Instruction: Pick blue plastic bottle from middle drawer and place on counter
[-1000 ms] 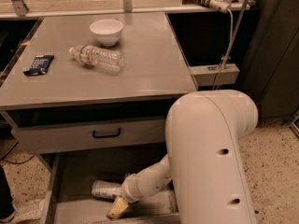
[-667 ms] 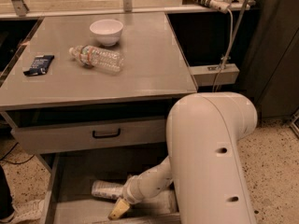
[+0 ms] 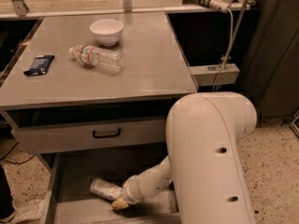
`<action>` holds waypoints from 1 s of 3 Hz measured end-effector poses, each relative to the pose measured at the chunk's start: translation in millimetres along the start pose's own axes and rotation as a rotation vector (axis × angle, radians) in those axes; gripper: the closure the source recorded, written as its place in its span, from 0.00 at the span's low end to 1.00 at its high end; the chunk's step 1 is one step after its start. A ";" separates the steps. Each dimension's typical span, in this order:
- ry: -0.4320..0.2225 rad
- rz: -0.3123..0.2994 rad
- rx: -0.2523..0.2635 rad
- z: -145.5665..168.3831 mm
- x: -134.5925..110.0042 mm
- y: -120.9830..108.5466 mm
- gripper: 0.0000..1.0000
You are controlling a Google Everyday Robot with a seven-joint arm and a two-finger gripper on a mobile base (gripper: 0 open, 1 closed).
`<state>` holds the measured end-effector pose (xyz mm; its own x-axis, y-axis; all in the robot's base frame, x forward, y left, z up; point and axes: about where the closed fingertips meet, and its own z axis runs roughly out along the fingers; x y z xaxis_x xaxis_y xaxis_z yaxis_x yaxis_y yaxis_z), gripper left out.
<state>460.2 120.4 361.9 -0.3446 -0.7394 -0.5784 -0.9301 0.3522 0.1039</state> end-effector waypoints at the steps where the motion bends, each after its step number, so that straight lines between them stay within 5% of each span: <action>1: 0.000 0.000 0.000 0.0 0.0 0.0 0.65; 2: 0.000 0.000 0.000 0.0 0.0 0.0 0.88; 3: 0.000 0.000 0.000 0.0 0.0 0.0 1.00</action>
Offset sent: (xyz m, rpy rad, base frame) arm 0.0000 0.0000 0.0000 0.0000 0.0000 0.0000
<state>460.2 120.5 361.9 -0.3446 -0.7394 -0.5784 -0.9302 0.3521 0.1040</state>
